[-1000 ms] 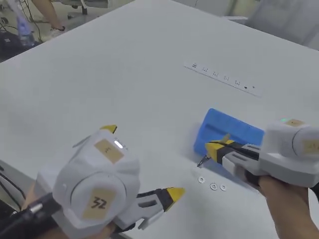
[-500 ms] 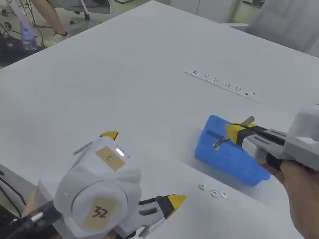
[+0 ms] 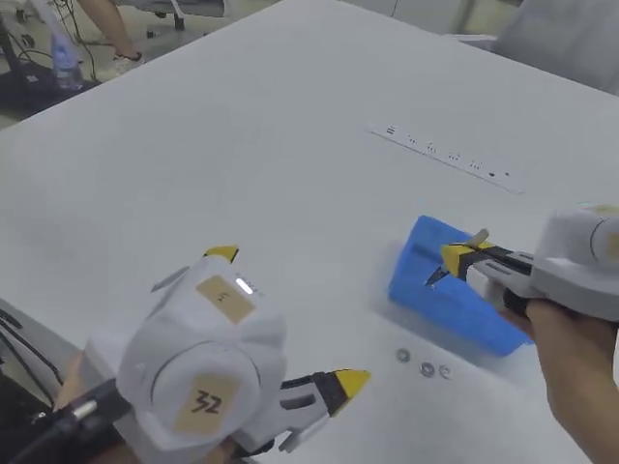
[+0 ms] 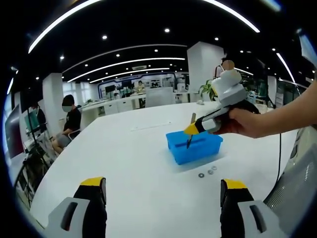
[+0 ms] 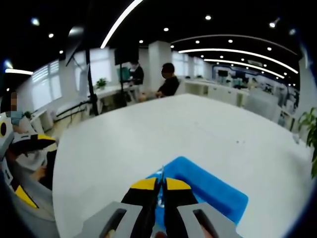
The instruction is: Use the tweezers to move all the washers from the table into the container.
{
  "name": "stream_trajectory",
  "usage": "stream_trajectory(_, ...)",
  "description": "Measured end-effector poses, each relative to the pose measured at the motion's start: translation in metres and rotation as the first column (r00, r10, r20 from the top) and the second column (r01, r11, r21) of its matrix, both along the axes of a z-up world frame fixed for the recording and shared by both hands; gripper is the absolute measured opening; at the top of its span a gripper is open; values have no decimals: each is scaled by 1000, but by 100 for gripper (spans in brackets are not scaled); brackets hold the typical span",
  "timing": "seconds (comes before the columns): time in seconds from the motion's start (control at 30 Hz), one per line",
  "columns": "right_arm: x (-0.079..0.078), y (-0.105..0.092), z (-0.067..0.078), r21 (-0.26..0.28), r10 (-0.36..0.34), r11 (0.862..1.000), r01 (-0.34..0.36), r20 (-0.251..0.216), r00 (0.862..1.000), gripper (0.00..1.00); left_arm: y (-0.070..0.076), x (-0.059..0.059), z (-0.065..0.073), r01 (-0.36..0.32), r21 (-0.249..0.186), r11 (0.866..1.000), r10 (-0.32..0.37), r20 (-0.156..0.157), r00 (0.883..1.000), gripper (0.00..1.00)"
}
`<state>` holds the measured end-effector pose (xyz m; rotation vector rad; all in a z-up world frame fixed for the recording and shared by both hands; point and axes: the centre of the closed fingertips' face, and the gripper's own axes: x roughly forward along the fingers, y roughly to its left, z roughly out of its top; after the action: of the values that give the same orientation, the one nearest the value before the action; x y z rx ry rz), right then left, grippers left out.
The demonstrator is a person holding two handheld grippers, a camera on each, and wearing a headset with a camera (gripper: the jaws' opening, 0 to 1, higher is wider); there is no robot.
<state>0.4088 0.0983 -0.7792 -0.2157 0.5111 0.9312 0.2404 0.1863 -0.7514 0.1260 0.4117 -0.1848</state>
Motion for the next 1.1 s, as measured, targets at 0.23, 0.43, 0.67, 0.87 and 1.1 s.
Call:
stream_trajectory(0.23,1,2,-11,-25,-5,1000,5,-6,1000,1,0,0,0,1,-3,1000,-1,1,1000,98)
stream_trajectory(0.43,1,1,-13,-27,-12,1000,12,-7,1000,1,2,1,3,-4,-3,1000,4,12,1000,98)
stream_trajectory(0.67,2,-1,-15,-30,-21,999,21,-14,1000,2,0,0,2,5,1,1000,-5,6,1000,98)
stream_trajectory(0.87,2,-2,1,-20,-15,1000,15,11,1000,2,0,0,2,4,0,1000,-4,7,1000,98)
stream_trajectory(1.1,-8,-5,21,12,-9,1000,9,42,999,1,0,0,2,4,2,1000,-4,9,1000,98)
